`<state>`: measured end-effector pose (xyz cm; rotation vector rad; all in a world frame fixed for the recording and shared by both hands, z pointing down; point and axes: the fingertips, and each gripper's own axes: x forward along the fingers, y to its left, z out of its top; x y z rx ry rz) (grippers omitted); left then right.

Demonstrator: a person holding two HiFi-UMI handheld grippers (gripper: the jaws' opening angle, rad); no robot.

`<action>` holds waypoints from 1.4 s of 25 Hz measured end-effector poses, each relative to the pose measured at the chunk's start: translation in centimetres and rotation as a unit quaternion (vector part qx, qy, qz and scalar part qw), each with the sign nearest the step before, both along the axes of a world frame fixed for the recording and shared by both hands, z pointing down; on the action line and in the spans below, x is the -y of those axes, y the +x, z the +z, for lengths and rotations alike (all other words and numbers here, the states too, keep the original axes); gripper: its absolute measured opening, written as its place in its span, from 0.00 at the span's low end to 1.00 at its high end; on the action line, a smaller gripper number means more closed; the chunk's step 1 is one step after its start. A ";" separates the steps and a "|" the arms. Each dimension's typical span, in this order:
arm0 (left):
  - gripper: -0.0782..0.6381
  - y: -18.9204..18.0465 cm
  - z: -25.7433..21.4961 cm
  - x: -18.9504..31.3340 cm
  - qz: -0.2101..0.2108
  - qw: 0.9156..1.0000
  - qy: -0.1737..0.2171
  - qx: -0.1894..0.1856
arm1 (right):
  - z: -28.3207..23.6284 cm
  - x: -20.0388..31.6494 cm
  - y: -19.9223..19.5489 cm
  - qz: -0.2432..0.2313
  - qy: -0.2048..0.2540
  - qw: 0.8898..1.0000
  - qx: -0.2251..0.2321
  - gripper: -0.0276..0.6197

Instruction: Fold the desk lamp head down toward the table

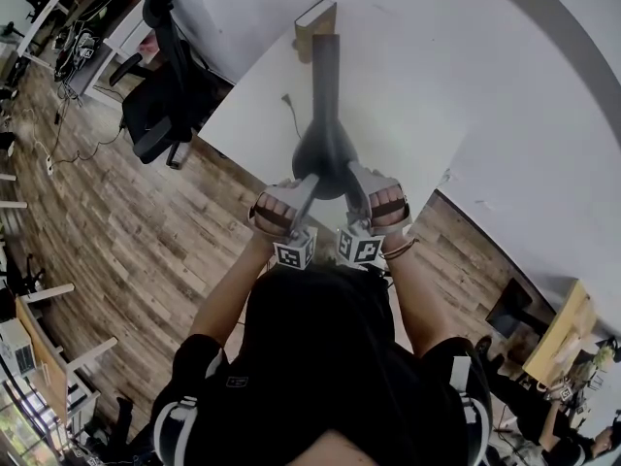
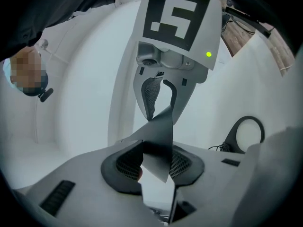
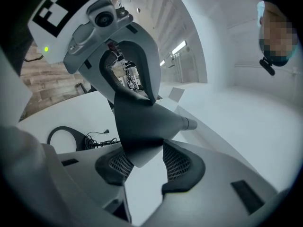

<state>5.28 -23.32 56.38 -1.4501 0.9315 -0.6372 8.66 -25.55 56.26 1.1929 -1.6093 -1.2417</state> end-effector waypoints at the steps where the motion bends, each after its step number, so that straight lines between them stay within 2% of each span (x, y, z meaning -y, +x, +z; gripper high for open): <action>1: 0.29 0.0 0.4 0.1 -0.003 1.000 0.002 0.001 | 0.2 0.1 0.0 0.001 0.001 1.000 -0.001 0.31; 9: 0.32 0.1 2.1 1.3 -0.020 1.000 0.015 0.013 | 1.7 1.1 0.0 0.015 0.011 1.000 -0.014 0.33; 26: 0.36 0.3 4.0 2.6 -0.014 1.000 0.003 0.005 | 3.4 2.3 0.1 0.032 0.008 0.999 -0.014 0.36; 33: 0.39 0.5 3.7 2.3 -0.010 1.000 -0.008 -0.009 | 3.5 2.0 0.0 0.035 -0.012 0.999 0.005 0.38; 35: 0.42 0.6 3.7 2.2 -0.006 1.000 -0.024 -0.010 | 3.9 1.6 0.0 0.034 -0.027 0.999 0.022 0.40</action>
